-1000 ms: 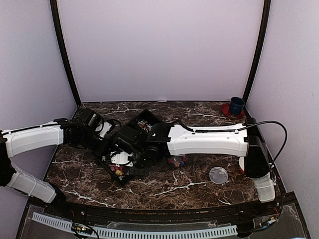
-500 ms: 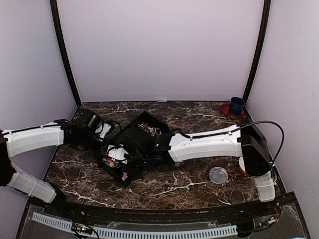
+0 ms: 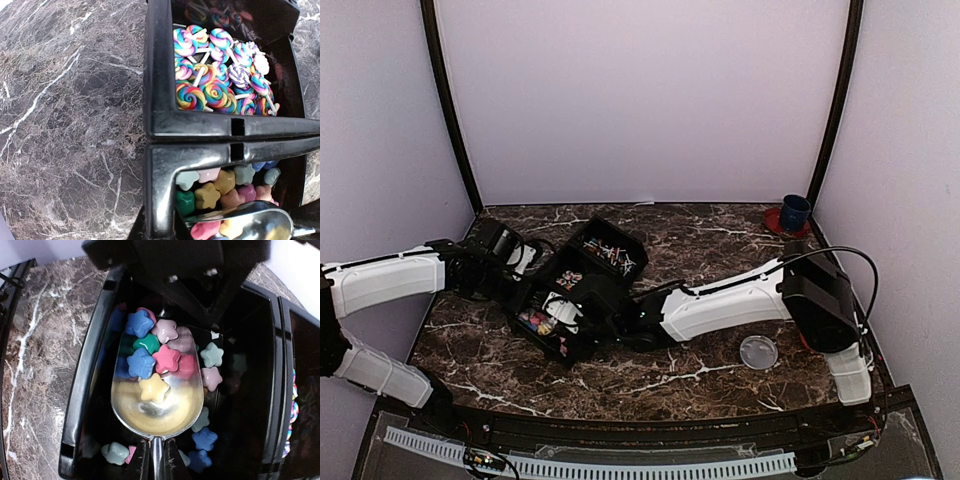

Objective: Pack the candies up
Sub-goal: Scoop the fake candies from the storage box.

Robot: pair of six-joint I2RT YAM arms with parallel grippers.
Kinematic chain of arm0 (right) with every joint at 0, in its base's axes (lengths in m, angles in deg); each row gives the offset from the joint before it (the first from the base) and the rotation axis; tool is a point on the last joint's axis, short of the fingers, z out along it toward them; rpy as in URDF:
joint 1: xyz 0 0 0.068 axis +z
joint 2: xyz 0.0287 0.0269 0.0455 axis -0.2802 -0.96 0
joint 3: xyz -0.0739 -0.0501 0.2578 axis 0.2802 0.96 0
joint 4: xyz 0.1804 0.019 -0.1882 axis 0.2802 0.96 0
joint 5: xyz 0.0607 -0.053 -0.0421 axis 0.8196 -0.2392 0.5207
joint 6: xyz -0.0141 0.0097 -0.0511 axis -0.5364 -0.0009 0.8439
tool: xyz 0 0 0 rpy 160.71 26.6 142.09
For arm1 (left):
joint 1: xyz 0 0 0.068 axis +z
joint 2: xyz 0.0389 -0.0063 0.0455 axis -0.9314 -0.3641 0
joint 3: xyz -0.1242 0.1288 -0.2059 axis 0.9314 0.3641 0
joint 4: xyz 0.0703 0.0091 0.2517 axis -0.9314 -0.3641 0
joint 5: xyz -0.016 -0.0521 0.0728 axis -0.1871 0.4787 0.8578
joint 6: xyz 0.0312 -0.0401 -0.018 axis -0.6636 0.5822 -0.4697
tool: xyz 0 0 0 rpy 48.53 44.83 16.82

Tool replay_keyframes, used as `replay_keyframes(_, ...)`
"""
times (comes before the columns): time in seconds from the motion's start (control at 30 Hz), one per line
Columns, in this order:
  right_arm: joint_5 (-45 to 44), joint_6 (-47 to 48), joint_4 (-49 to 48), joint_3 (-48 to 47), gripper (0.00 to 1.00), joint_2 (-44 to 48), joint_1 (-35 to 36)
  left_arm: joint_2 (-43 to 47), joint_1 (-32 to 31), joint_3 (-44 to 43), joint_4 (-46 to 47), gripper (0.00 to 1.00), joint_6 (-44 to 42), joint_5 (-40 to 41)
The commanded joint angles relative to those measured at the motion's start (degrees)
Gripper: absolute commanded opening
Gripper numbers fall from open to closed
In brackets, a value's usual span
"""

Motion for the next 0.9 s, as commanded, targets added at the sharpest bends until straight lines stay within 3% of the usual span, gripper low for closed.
replay_keyframes(0.0, 5.1, -1.6, -10.2, 10.7, 0.0, 0.1, -0.7, 7.6, -1.5, -2.7, 14.4, 0.0, 4.7, -9.0)
replay_keyframes(0.23, 4.3, -2.5, -21.1, 20.0, 0.0, 5.6, -2.2, 6.2, -0.1, -3.5, 13.0, 0.0, 5.5, -9.2)
replay_keyframes(0.87, -1.2, -2.6, -32.1, 32.4, 0.0, 13.9, -3.0, 5.1, 1.3, -4.0, 11.5, 0.0, 6.1, -8.0)
